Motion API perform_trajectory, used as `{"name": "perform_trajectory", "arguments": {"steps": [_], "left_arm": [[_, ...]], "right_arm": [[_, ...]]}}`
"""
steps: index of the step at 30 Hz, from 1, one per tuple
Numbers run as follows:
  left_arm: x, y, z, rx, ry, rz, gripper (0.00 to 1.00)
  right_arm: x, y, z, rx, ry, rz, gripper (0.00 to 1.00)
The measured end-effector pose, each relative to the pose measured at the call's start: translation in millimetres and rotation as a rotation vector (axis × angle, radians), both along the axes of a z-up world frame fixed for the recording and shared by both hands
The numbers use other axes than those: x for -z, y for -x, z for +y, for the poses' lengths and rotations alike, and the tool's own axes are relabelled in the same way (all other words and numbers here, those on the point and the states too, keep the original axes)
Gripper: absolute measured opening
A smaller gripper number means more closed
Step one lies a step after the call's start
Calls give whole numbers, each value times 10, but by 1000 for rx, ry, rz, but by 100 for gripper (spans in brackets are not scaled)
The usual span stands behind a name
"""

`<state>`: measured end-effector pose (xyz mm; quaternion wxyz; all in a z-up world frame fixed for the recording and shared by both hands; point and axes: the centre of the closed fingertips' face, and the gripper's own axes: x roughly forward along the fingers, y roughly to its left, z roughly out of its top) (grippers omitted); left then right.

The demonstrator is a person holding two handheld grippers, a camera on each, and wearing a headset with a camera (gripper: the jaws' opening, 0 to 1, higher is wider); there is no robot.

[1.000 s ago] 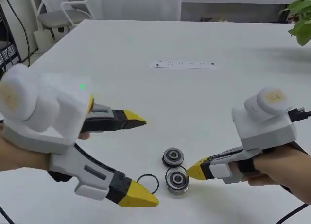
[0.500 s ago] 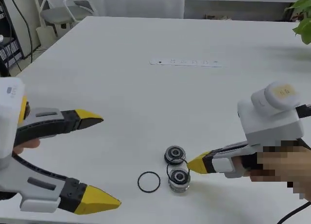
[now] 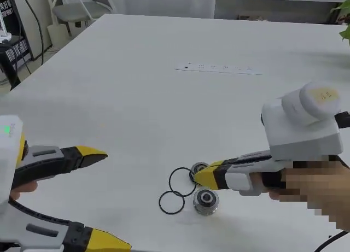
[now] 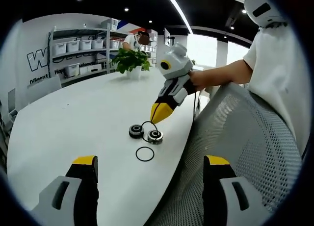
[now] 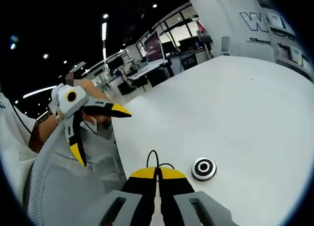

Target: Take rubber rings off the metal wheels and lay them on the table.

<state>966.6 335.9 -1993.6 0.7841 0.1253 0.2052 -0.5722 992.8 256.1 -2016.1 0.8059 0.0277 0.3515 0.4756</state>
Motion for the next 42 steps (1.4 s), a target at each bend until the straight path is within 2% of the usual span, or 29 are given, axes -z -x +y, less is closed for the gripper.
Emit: {"name": "perform_trajectory", "arguments": {"steps": [2,7,9,11,14,20,23,28,32,35,38,42], "left_arm": [[17,1,-4,-2,-1,9,87],[32,12,-4,3,-12,5,87],[27,6,-2,-4,-2,10,86],[18,-3,2,-9,5,10,86],[-2,-5,-3,-13,24,18,84],[-7,-17,6,-21,26,14,83],[-24,-33,14,-32,35,12,82],[-34,-42,17,-37,40,11,80],[-32,-33,11,-29,38,12,81],[-42,5,-20,17,15,-10,83],[-97,31,-61,52,16,-22,83],[-215,-23,-93,82,2,-51,84]], "right_arm": [[18,36,61,-21,12,-8,0],[100,37,134,-41,46,-24,0],[156,42,156,-51,69,-32,0],[254,69,168,-74,95,-22,0],[419,92,146,-95,162,-22,0],[521,33,111,-98,224,-67,0],[483,-30,81,-77,217,-86,8],[399,-132,-1,-35,198,-102,7],[239,-234,-46,-2,153,-134,8],[137,-265,-73,-7,144,-158,9],[7,-309,-103,-11,141,-204,11],[-170,-367,-138,-2,130,-232,14]]}}
